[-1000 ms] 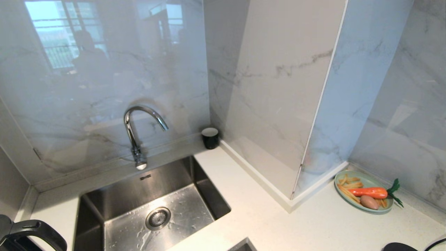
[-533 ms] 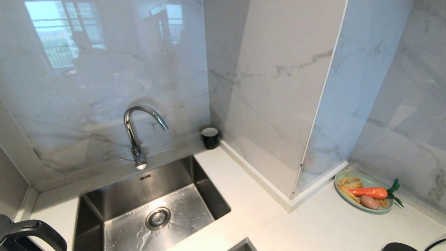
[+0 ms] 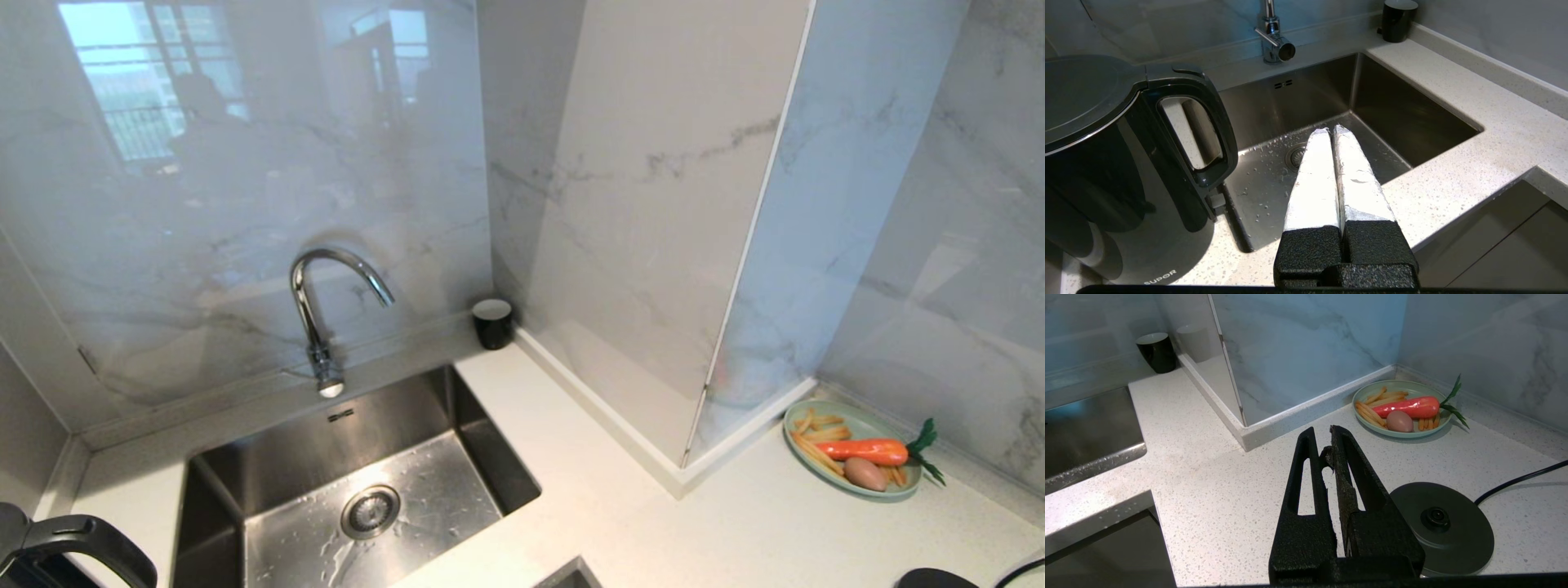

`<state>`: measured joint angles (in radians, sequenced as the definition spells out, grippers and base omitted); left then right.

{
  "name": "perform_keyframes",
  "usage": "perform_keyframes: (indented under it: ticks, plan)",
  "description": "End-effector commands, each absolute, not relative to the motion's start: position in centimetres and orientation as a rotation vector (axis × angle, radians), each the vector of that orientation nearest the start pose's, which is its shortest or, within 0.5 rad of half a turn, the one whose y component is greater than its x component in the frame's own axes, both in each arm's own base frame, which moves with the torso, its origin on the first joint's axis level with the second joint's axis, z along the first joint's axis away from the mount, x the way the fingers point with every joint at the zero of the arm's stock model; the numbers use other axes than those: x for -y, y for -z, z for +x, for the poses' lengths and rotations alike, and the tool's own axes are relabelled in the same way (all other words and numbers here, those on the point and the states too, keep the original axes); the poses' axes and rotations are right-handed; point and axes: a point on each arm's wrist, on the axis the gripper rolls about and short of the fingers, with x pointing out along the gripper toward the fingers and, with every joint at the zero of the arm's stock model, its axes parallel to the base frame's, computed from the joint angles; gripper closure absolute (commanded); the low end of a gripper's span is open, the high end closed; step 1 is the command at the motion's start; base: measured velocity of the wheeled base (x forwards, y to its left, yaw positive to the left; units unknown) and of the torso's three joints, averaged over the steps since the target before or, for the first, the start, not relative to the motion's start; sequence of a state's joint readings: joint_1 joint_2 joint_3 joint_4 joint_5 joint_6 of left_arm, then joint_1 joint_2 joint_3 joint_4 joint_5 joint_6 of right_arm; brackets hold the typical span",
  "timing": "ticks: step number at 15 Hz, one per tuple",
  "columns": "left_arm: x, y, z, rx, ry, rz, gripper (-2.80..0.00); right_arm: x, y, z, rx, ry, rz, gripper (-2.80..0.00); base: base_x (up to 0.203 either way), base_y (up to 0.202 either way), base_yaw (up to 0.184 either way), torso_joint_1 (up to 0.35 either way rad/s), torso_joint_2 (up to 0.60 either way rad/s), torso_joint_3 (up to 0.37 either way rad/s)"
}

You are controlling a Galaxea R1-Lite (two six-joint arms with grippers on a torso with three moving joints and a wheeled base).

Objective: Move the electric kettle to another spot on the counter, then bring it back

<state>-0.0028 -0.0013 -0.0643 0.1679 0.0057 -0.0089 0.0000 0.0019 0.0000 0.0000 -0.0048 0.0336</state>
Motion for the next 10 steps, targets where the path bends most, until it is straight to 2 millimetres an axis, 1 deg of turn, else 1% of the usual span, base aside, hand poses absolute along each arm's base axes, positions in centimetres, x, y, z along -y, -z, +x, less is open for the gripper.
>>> perform_keyframes:
  ticks: [1,10]
  plan:
    - [-0.02,-7.59,-2.87,-0.103,-0.004,-0.009,0.0,0.01,-7.57,-2.27,0.0,0.005,0.035,0.0,0.0,0.0,0.0,0.0,0.0,0.0]
    - [-0.02,-7.59,-2.87,-0.103,-0.004,-0.009,0.0,0.01,-7.57,-2.27,0.0,0.005,0.034,0.0,0.0,0.0,0.0,0.0,0.0,0.0]
